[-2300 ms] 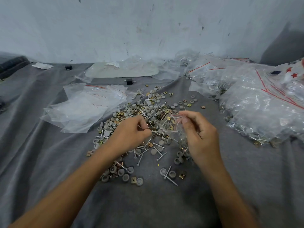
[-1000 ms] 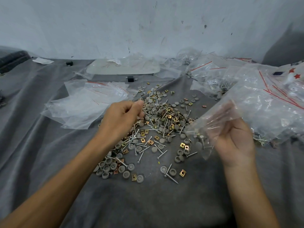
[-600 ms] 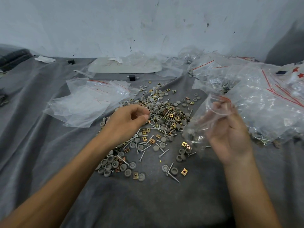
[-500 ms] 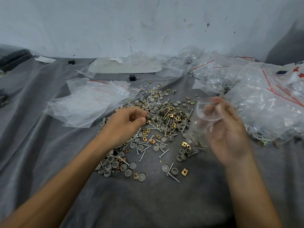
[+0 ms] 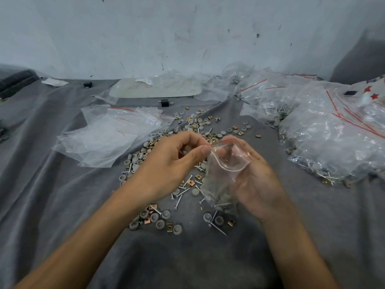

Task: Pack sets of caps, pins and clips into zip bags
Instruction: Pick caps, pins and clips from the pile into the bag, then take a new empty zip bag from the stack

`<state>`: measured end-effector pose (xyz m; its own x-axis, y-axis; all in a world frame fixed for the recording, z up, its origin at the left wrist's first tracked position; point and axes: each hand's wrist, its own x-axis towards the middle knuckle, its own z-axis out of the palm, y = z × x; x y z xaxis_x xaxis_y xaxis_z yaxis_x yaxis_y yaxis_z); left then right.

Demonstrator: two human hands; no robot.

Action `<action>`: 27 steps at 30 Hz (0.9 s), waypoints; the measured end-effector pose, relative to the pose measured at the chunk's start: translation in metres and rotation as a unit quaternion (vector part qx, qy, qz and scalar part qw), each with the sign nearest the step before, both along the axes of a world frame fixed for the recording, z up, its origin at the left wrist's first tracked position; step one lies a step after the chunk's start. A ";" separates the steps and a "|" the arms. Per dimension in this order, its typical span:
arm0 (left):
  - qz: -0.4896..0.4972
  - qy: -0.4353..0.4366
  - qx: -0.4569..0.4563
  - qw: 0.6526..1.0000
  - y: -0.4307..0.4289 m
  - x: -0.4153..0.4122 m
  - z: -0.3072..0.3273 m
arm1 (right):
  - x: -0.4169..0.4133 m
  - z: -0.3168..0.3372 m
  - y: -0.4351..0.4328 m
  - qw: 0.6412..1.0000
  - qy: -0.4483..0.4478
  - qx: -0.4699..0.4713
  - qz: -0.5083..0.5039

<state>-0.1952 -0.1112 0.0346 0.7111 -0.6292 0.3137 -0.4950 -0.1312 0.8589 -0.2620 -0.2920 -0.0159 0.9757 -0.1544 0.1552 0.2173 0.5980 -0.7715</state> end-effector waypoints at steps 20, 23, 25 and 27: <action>0.054 -0.219 0.070 0.972 -0.003 -0.016 0.011 | -0.014 0.061 0.017 0.708 -0.132 -0.626 -0.300; 0.057 -0.237 0.076 0.967 -0.002 -0.019 0.013 | -0.015 0.064 0.019 0.708 -0.140 -0.617 -0.313; 0.059 -0.242 0.076 0.965 0.000 -0.021 0.013 | -0.015 0.064 0.020 0.707 -0.150 -0.614 -0.316; 0.061 -0.245 0.072 0.965 0.003 -0.022 0.014 | -0.014 0.064 0.020 0.706 -0.160 -0.612 -0.319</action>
